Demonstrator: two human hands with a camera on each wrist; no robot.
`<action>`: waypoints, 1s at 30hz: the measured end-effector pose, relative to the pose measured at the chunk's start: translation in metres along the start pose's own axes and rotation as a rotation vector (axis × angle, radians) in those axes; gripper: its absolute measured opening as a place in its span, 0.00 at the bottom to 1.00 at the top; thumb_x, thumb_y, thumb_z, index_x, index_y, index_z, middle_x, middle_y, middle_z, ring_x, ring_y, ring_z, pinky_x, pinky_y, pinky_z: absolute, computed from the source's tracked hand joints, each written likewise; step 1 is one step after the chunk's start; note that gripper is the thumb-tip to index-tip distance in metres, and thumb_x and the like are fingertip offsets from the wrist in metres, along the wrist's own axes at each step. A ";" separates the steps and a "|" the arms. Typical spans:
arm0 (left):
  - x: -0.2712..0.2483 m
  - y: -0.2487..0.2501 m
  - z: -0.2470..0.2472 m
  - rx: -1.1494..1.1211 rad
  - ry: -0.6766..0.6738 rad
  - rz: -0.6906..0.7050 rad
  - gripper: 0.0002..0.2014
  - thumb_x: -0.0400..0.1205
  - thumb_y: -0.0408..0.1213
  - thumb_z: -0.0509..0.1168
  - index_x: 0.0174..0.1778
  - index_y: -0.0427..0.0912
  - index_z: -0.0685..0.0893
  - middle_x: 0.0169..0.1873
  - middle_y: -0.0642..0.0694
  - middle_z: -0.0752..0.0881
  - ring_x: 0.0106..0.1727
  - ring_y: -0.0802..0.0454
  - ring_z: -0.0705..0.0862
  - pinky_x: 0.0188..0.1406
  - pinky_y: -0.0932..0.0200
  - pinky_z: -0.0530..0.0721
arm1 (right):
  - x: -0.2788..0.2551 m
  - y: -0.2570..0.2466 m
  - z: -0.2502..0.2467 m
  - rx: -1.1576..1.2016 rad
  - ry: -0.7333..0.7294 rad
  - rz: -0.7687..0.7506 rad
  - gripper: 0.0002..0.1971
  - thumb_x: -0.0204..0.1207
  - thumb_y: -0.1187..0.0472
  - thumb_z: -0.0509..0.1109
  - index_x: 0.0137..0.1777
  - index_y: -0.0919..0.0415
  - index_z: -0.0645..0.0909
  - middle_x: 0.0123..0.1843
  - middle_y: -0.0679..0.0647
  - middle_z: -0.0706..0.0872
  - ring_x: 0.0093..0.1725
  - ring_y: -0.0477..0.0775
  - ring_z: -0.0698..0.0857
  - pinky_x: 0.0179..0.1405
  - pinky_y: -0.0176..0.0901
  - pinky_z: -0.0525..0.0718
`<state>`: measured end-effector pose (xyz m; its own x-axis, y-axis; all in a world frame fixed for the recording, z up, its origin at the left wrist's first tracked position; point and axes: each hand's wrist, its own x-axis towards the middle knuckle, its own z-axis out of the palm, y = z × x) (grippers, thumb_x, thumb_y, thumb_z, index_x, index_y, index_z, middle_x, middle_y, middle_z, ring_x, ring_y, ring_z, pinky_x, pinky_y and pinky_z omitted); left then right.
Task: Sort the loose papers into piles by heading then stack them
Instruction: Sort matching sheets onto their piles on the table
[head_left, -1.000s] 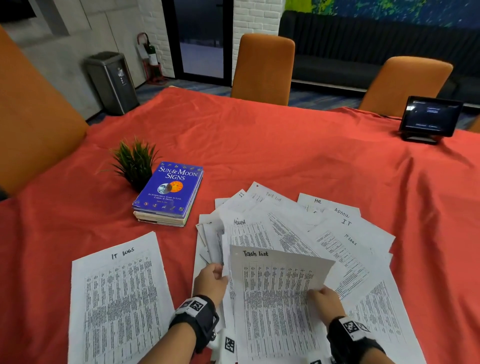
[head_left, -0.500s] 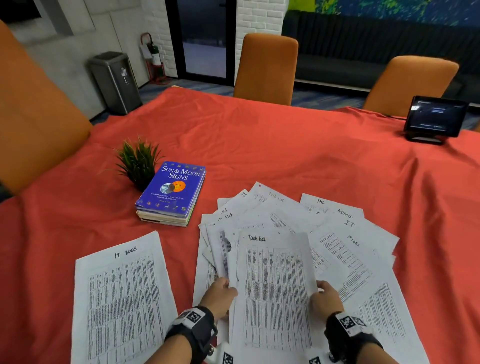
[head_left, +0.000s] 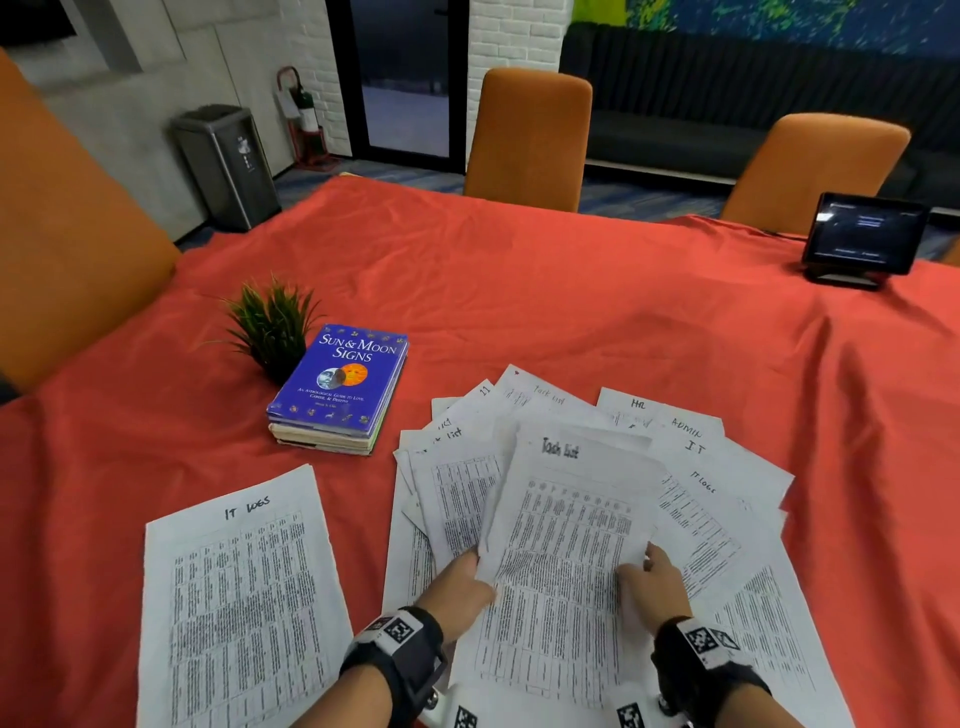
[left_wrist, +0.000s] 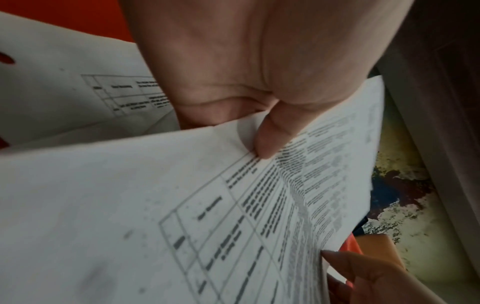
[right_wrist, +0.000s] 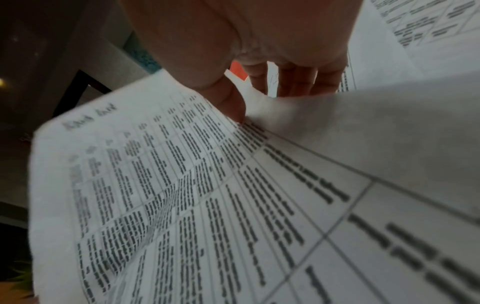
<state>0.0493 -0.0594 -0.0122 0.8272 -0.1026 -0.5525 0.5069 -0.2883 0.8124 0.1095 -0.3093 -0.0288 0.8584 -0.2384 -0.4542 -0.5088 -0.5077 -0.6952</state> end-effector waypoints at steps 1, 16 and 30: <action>0.001 0.000 0.000 -0.026 -0.009 0.009 0.24 0.74 0.34 0.61 0.68 0.52 0.78 0.58 0.52 0.87 0.62 0.50 0.84 0.69 0.46 0.79 | 0.000 -0.001 -0.002 0.055 -0.009 -0.001 0.13 0.75 0.67 0.66 0.58 0.68 0.80 0.56 0.64 0.86 0.54 0.64 0.84 0.63 0.61 0.81; 0.023 -0.043 -0.042 -0.181 0.510 -0.228 0.20 0.72 0.35 0.69 0.60 0.44 0.78 0.42 0.43 0.86 0.39 0.45 0.85 0.37 0.58 0.79 | 0.032 0.048 -0.080 0.268 0.207 0.229 0.06 0.60 0.51 0.61 0.32 0.52 0.74 0.47 0.62 0.81 0.47 0.59 0.79 0.61 0.63 0.82; 0.027 -0.025 -0.032 0.032 0.590 -0.089 0.18 0.69 0.29 0.74 0.45 0.53 0.77 0.36 0.49 0.87 0.42 0.47 0.88 0.47 0.51 0.87 | 0.028 0.044 -0.076 0.229 0.179 0.246 0.07 0.68 0.56 0.63 0.30 0.52 0.73 0.45 0.61 0.80 0.46 0.57 0.77 0.50 0.52 0.78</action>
<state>0.0666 -0.0241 -0.0414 0.7816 0.4667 -0.4139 0.5805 -0.3013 0.7564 0.1158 -0.4010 -0.0299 0.6961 -0.4815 -0.5325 -0.6851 -0.2235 -0.6933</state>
